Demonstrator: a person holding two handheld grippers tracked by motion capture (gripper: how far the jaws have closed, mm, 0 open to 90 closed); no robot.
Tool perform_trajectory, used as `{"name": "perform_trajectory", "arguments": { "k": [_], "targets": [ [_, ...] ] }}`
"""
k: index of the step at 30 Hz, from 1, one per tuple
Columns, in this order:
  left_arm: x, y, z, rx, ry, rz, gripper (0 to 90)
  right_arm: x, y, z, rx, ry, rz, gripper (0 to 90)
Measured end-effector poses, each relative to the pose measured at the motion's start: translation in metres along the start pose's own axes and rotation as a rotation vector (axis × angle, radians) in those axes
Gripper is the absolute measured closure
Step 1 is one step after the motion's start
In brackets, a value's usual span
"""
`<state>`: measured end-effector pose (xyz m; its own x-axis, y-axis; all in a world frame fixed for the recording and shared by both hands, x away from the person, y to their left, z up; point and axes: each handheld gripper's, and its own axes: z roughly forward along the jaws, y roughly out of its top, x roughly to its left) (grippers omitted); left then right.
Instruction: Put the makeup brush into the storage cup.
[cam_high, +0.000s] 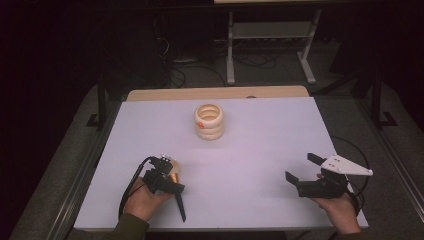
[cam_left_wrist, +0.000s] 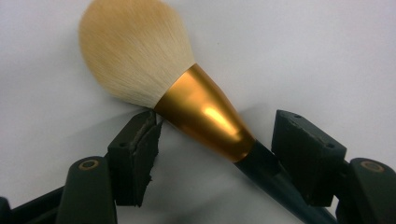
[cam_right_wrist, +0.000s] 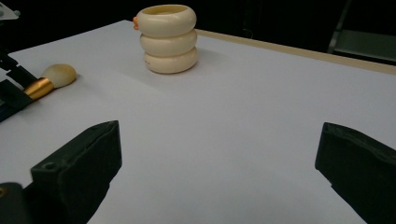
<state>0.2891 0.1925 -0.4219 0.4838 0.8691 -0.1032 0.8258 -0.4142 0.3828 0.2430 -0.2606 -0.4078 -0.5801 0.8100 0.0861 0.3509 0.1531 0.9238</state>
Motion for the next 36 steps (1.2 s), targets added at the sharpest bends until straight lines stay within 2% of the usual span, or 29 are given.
{"name": "perform_trajectory", "arguments": {
  "k": [9,15,24,36],
  "targets": [
    [0.002,0.0,-0.002,0.014,-0.007,0.009,37.5,0.0,0.0,0.0,0.001,-0.001,0.001,0.0],
    [0.005,0.001,-0.003,0.03,-0.008,0.042,43.2,0.0,0.0,0.0,0.004,-0.002,-0.002,0.0],
    [0.009,0.004,-0.003,0.046,-0.01,0.063,49.5,0.0,0.0,0.001,0.007,-0.001,-0.001,0.0],
    [0.011,0.006,-0.003,0.056,-0.008,0.072,54.8,-0.001,0.0,0.002,0.006,-0.001,0.008,0.0]
  ]
}}
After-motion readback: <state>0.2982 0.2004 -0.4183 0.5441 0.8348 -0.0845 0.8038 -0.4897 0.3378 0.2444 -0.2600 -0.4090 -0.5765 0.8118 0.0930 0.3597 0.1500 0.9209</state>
